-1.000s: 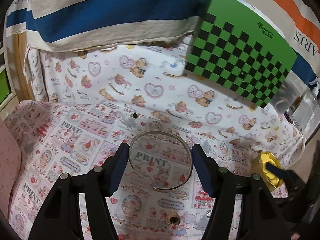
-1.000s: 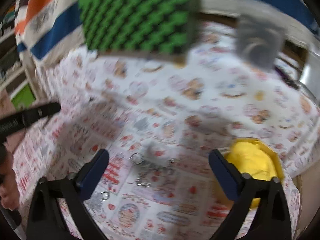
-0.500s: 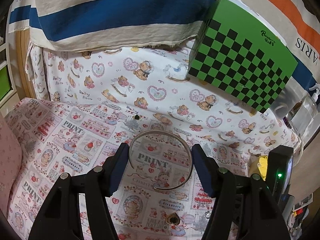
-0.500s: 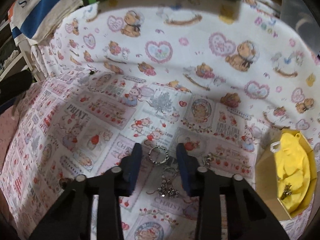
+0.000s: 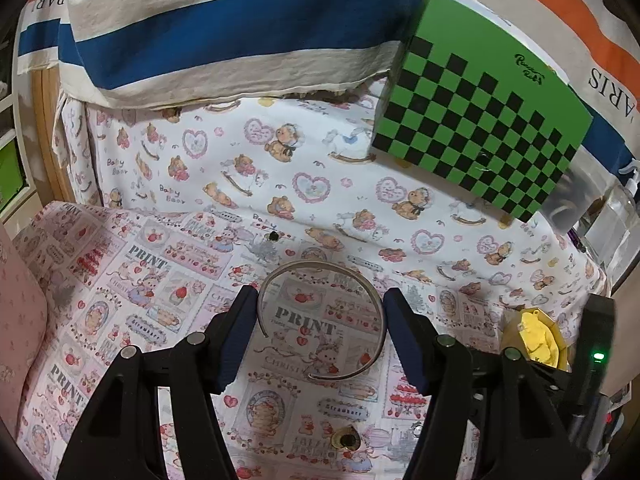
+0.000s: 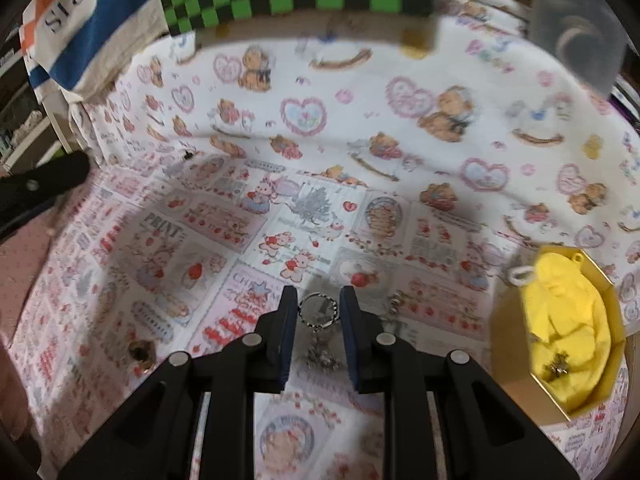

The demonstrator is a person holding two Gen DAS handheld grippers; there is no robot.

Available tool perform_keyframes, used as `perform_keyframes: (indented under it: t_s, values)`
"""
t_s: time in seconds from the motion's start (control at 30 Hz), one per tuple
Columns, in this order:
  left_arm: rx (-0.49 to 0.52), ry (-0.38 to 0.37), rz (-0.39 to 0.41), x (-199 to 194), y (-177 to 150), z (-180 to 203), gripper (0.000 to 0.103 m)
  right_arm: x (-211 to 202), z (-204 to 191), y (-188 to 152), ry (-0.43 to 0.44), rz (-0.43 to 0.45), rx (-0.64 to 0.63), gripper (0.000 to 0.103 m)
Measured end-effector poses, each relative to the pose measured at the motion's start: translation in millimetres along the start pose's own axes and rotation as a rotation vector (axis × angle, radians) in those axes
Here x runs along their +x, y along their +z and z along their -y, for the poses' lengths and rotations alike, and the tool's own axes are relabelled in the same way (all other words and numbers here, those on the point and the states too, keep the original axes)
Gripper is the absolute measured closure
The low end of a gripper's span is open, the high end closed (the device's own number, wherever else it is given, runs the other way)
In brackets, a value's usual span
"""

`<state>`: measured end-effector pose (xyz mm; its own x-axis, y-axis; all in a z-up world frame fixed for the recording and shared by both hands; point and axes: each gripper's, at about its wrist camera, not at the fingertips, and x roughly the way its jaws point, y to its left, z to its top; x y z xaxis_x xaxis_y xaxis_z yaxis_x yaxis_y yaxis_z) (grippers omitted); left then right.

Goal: Organize jewelry
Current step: 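Lift the bangle with the left gripper while the right gripper grasps the silver keyring, then drop the keyring into the box with the right gripper while the left gripper places the bangle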

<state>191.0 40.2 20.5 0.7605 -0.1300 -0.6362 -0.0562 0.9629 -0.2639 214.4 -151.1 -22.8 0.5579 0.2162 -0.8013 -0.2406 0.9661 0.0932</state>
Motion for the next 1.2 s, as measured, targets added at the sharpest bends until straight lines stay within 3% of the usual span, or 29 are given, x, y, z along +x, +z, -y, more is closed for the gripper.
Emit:
perform_keyframes:
  t_s: [0.27, 0.47, 0.73, 1.2]
  values:
    - [0.022, -0.007, 0.011, 2, -3, 6, 0.04, -44, 19, -21, 0.038, 0.092, 0.045, 0.083]
    - [0.045, 0.014, 0.047, 1, -9, 18, 0.04, -78, 42, -24, 0.032, 0.159, 0.084, 0.083]
    - [0.082, -0.02, 0.065, -2, -14, 32, 0.04, -112, 86, -26, -0.007, 0.245, 0.155, 0.083]
    - [0.134, -0.022, 0.09, -1, -24, 49, 0.04, -90, 159, -46, -0.063, 0.292, 0.328, 0.083]
